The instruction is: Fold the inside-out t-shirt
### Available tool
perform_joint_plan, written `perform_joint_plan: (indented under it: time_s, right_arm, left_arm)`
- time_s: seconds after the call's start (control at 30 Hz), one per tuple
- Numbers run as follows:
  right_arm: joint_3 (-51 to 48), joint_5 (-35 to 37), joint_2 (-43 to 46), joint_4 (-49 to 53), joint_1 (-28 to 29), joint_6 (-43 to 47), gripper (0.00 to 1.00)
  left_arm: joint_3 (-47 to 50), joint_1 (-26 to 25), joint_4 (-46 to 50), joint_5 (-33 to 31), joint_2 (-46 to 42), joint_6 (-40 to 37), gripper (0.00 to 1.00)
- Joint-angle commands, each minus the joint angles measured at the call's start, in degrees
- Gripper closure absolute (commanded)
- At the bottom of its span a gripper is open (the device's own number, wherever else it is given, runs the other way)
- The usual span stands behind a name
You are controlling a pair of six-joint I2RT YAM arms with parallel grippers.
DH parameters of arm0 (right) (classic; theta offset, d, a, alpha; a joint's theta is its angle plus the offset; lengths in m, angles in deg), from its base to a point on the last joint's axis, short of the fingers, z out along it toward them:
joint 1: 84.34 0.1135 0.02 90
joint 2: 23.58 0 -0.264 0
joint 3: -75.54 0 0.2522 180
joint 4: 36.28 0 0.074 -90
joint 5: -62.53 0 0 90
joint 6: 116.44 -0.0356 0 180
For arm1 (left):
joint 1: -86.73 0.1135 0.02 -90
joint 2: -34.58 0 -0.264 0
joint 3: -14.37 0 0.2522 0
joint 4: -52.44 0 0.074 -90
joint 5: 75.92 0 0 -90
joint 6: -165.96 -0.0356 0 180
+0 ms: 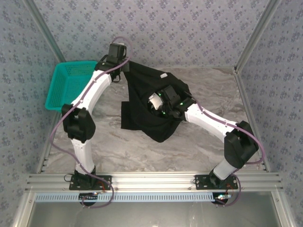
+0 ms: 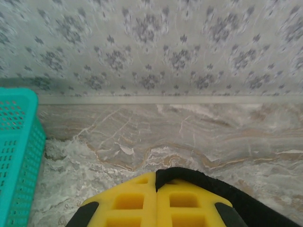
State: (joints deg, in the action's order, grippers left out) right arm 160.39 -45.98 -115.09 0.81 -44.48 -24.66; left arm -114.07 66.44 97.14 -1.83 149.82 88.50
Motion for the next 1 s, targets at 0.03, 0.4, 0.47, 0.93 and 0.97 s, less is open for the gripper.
perform_joint_plan:
  time_s: [0.03, 0.4, 0.47, 0.93, 0.97]
  right_arm:
    - [1.34, 2.49, 2.3, 4.41, -1.28, 4.28, 1.0]
    - [-4.53, 6.55, 9.84, 3.26, -2.54, 3.99, 1.0]
    - [-4.43, 3.62, 11.46, 1.46, -3.6, 2.95, 1.0]
    - [-4.24, 13.21, 14.65, -18.4, -7.11, -14.3, 1.0]
    - [-4.52, 12.24, 14.84, -20.83, -7.42, -15.55, 1.0]
  left_arm:
    - [-3.05, 5.31, 5.66, -2.19, 2.42, 1.77, 1.0]
    - [0.07, 10.75, 6.44, -2.76, 1.56, 2.41, 1.0]
    - [1.62, 9.74, 5.51, -2.7, 1.63, 1.9, 1.0]
    - [33.61, 3.15, -21.29, 23.18, -11.59, 7.24, 1.0]
    - [36.14, 3.14, -23.45, 23.8, -13.29, 7.71, 1.0]
